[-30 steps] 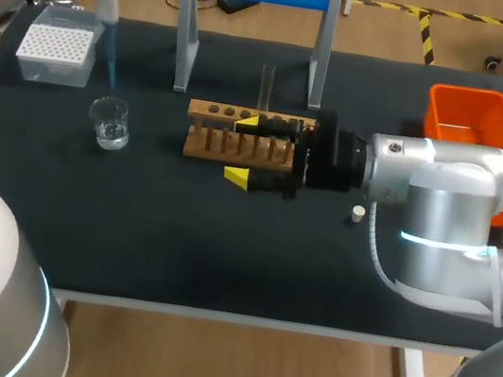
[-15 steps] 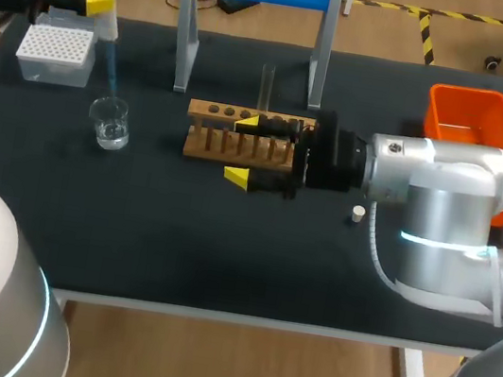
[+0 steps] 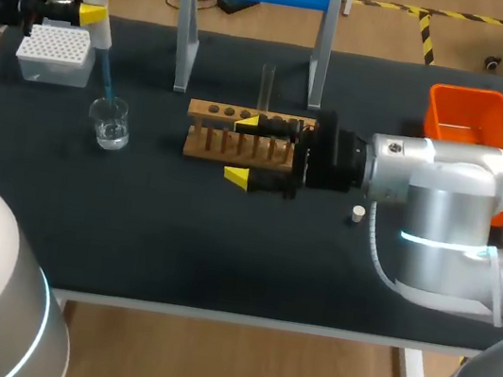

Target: Invert the test tube, pick up the pipette, mount the tip to pipette, aspirate from beaker and dispense into the tube, eject the tip, return the pipette, and cap with the stopper.

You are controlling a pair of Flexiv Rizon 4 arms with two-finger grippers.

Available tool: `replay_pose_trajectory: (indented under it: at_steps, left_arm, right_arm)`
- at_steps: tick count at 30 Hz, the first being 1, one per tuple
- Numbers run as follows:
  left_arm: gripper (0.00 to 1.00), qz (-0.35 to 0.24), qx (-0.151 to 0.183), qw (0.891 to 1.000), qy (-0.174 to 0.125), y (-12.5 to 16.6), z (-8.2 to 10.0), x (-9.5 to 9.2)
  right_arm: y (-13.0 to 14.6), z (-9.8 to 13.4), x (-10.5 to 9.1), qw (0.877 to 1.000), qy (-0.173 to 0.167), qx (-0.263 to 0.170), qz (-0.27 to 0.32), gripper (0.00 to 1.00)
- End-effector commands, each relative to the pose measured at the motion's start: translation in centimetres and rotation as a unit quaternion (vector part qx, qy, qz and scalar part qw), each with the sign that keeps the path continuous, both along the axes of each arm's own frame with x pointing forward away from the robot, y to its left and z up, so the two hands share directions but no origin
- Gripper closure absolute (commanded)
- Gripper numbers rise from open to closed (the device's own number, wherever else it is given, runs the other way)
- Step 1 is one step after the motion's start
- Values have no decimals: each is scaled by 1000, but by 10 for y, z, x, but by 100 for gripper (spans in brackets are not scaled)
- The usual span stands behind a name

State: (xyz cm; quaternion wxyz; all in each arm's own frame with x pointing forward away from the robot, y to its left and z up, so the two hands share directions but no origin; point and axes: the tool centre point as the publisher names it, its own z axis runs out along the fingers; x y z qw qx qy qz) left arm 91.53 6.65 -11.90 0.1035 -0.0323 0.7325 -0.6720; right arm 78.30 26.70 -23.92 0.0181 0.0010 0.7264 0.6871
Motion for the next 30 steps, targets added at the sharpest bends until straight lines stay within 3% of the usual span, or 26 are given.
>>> replay_pose_trajectory:
  at_steps: [1,22,30]
  left_arm:
    - [100,-1,1,1000,0,0,0,1]
    - [100,-1,1,1000,0,0,0,1]
    - [100,-1,1,1000,0,0,0,1]
  right_arm:
    - [-2,0,-1,1000,0,0,0,0]
    - [-2,0,-1,1000,0,0,0,0]
    - [32,0,-5,999,-3,-17,-38,0]
